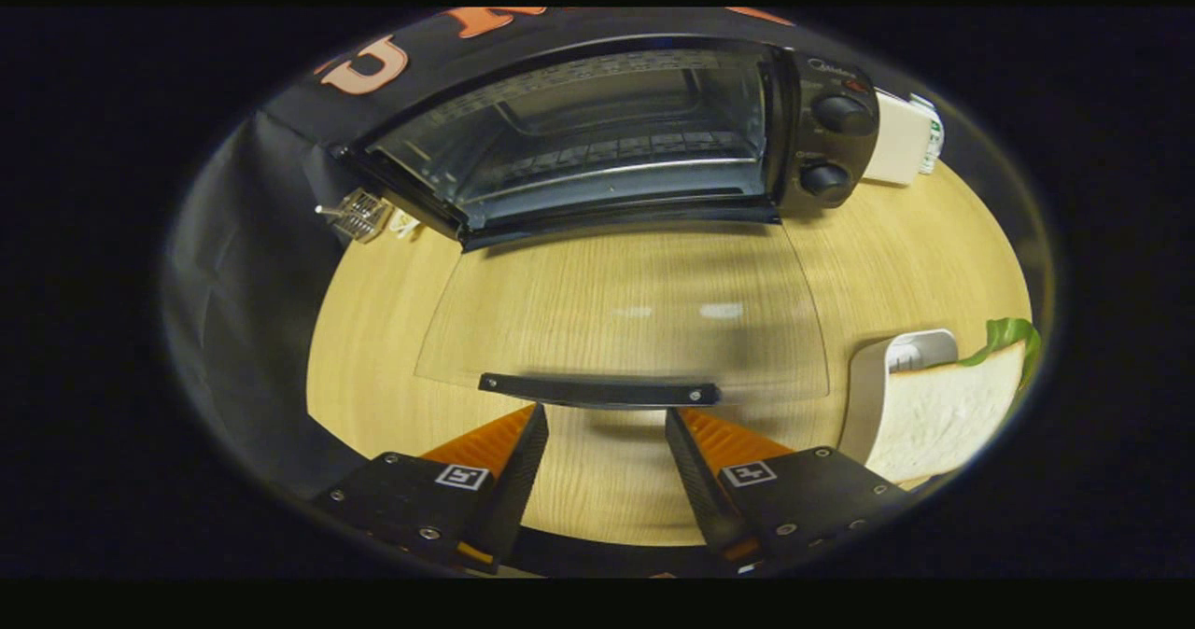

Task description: Open the toaster oven, put the food inside, and close the toaster oven door.

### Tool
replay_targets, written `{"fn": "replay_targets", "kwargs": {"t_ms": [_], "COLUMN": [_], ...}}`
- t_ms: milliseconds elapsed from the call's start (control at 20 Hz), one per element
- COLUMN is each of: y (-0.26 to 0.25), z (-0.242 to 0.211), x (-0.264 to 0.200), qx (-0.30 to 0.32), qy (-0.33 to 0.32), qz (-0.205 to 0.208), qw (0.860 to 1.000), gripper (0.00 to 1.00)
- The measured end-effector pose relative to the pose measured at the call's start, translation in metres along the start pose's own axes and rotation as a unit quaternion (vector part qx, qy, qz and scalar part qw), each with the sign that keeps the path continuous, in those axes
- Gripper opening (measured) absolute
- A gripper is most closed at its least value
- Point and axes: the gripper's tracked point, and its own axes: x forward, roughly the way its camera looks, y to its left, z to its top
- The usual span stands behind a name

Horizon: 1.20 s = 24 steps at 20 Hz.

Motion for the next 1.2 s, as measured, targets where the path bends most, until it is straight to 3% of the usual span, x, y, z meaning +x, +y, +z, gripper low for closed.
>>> {"fn": "replay_targets", "kwargs": {"t_ms": [150,400,900,1200], "y": [0.002,0.007,0.019,-0.045], "z": [0.0,0.009,0.014,0.019], "x": [0.001,-0.017,-0.064,-0.114], "qx": [0.004,0.031,0.012,0.045], "qy": [0.006,-0.013,-0.032,-0.075], "qz": [-0.002,0.029,0.066,0.031], "qw": [1.0,0.999,0.997,0.996], "gripper": [0.76,0.77,0.77,0.8]}}
